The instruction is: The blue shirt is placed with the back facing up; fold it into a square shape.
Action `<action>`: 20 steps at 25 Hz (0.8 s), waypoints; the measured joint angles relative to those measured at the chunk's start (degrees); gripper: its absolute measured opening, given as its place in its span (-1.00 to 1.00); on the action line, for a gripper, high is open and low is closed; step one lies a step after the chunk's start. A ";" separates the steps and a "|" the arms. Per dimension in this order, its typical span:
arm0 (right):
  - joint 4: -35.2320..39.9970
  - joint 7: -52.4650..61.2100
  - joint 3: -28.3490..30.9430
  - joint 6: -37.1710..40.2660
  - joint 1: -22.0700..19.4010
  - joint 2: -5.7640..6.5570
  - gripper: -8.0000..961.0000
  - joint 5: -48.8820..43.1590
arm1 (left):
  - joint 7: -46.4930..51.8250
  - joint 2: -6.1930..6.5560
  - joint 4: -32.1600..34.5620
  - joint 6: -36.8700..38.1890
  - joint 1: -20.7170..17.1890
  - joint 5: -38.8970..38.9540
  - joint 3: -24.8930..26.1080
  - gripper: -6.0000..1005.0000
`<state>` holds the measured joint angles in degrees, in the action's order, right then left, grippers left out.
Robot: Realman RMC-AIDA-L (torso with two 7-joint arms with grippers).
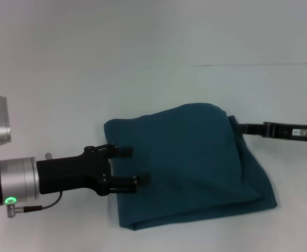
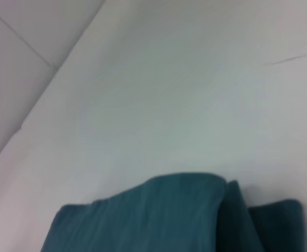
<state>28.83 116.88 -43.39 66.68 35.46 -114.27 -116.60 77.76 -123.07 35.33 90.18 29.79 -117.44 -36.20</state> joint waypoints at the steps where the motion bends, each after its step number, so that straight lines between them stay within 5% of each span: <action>1: 0.00 0.95 -0.04 0.17 0.32 0.37 -0.41 -0.08 | 0.00 0.00 0.00 -0.01 0.00 0.01 0.00 0.83; 11: -0.72 7.71 -0.96 0.37 3.68 -0.15 0.41 -6.89 | -0.31 0.02 0.00 -0.64 0.06 0.04 0.00 0.83; 20: -2.82 7.96 -1.33 -0.79 4.86 -1.22 0.40 -7.51 | -0.41 0.11 0.00 -1.41 0.24 0.12 -0.01 0.83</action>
<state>26.00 124.84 -44.72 65.90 40.32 -115.50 -124.11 77.35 -122.95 35.33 88.77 30.03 -117.32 -36.21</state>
